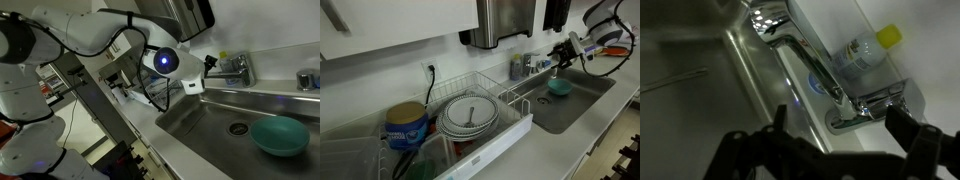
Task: Open the faucet
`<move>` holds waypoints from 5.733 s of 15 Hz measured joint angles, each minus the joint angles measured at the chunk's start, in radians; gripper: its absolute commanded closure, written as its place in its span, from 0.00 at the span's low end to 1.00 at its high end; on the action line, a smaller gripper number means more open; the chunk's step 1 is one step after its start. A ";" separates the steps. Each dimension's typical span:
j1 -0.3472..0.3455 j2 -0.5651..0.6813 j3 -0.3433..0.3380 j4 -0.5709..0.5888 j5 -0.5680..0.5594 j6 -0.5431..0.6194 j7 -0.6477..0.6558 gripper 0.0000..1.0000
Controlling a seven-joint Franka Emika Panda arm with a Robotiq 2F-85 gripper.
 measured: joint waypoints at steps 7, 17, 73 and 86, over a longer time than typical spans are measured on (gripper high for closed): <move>0.030 0.064 -0.007 0.025 0.313 0.080 -0.576 0.00; 0.087 0.062 -0.034 0.041 0.502 0.136 -0.798 0.00; 0.145 0.246 -0.079 0.242 0.992 -0.065 -1.277 0.00; 0.145 0.273 -0.081 0.254 0.992 -0.065 -1.279 1.00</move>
